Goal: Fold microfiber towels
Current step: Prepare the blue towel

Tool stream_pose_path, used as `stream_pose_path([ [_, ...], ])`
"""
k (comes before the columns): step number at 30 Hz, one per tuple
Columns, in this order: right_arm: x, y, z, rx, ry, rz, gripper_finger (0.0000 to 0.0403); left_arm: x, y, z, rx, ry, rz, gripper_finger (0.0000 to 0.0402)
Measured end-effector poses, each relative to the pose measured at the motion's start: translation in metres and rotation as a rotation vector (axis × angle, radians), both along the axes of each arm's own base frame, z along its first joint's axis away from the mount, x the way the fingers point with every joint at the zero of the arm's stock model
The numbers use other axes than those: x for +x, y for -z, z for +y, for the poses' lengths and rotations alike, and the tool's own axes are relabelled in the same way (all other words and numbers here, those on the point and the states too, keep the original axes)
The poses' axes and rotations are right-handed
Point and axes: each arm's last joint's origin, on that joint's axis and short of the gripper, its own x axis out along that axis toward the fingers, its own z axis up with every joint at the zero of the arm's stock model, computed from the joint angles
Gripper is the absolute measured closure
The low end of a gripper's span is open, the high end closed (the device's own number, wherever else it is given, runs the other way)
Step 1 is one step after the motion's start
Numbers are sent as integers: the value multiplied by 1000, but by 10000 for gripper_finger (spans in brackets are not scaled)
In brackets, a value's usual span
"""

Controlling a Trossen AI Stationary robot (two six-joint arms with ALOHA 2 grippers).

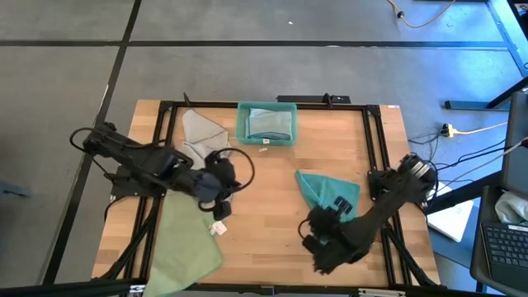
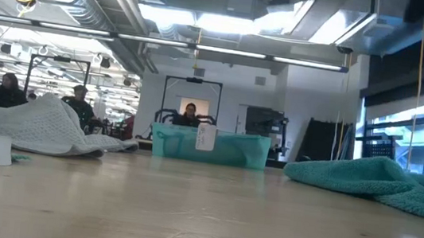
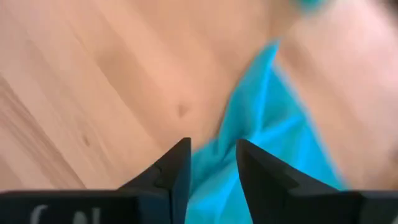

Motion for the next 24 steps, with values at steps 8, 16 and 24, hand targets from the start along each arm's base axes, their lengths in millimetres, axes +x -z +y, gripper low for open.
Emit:
stream_pose_path([
  [8,-48,-58,-21,32,-41,-112,270,64,80,23,-317,92,-106,358],
  [16,-85,-88,-34,149,-85,-187,270,144,132,27,-683,203,-354,354],
  [24,-113,-113,-54,258,-122,-244,270,198,124,-20,-365,319,-386,334],
])
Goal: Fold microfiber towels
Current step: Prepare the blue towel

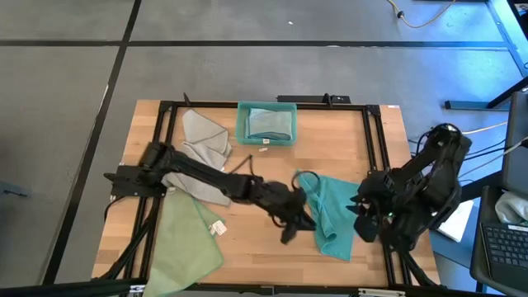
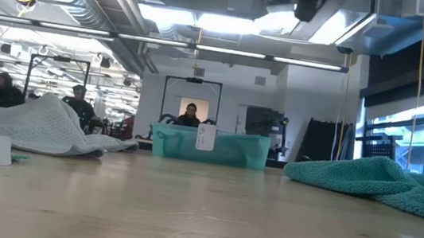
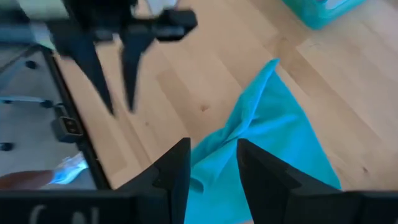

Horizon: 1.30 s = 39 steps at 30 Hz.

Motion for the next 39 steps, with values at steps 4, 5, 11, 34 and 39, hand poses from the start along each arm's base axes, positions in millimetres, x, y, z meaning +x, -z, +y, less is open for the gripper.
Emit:
stream_pose_path([
  [4,-13,-10,-9,40,-26,-31,270,22,17,-5,64,-49,145,316],
  [5,-16,-11,-10,44,-32,-41,270,26,19,-6,62,-53,162,309],
  [11,-25,-22,-19,16,-32,-151,270,39,24,-10,37,-73,181,258],
  [34,-32,-104,-67,-150,-152,-390,269,54,66,-23,159,-188,121,201],
  [39,-34,-106,-69,-216,-252,-364,269,53,80,-41,208,-260,98,202],
])
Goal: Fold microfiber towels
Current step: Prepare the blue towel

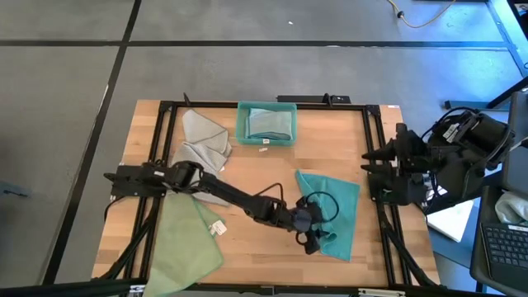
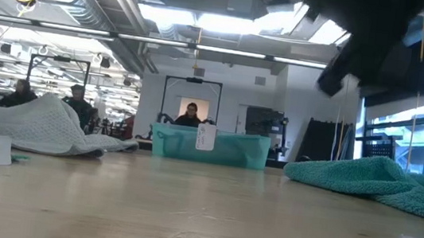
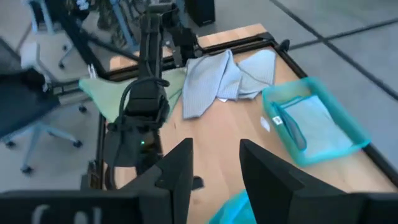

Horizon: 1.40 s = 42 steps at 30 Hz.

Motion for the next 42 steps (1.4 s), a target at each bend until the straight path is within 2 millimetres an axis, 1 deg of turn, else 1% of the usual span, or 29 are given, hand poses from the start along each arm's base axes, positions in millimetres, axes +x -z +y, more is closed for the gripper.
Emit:
stream_pose_path([
  [2,0,0,0,-17,-37,19,269,0,9,-9,34,-19,-15,202],
  [3,-1,0,1,-25,-58,29,269,3,11,-14,43,-38,-52,202],
  [5,-1,1,1,-44,-93,45,269,4,13,-23,79,-36,-66,202],
  [6,-1,1,2,-50,-107,51,269,9,13,-28,85,-30,-90,202],
  [8,-1,1,2,-52,-128,62,269,13,17,-33,135,-18,-61,202],
  [10,-1,1,2,-57,-138,66,269,21,25,-32,163,-23,-34,202],
  [14,-1,2,2,-56,-149,72,269,34,36,-21,190,-48,34,202],
  [18,-1,2,3,-54,-151,74,269,39,41,-9,183,-46,79,202],
  [22,-1,2,3,-50,-148,73,270,41,42,-2,149,1,93,202],
  [24,-1,2,3,-49,-147,73,270,42,41,-3,124,31,79,202],
  [27,-1,2,3,-49,-147,73,270,39,40,-15,104,70,70,202],
  [32,-1,2,3,-49,-146,73,270,28,46,-33,158,98,139,202],
  [36,-1,2,3,-48,-146,73,270,26,48,-32,198,18,162,202],
  [42,-1,2,3,-47,-145,72,270,29,47,-24,162,-28,149,202],
])
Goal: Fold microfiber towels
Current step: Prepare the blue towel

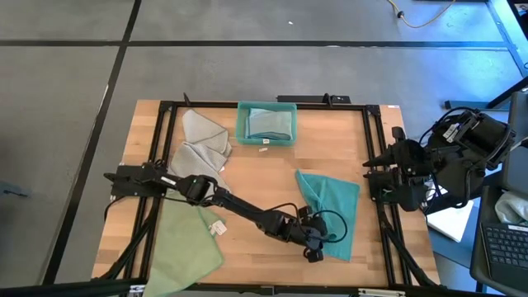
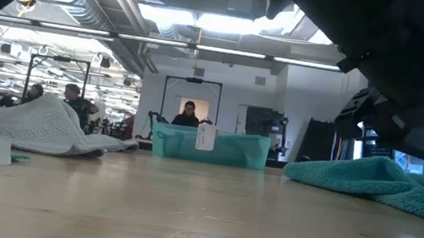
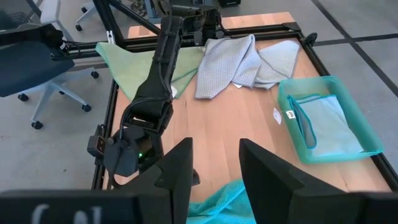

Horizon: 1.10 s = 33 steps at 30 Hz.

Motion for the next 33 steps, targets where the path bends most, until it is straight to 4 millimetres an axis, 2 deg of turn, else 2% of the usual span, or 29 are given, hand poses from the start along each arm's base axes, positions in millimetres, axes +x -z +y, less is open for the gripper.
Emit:
stream_pose_path([
  [15,0,0,0,-5,6,-5,270,3,-3,2,-30,-35,-43,202],
  [33,0,0,0,-16,17,-15,270,-3,5,10,102,-73,62,202],
])
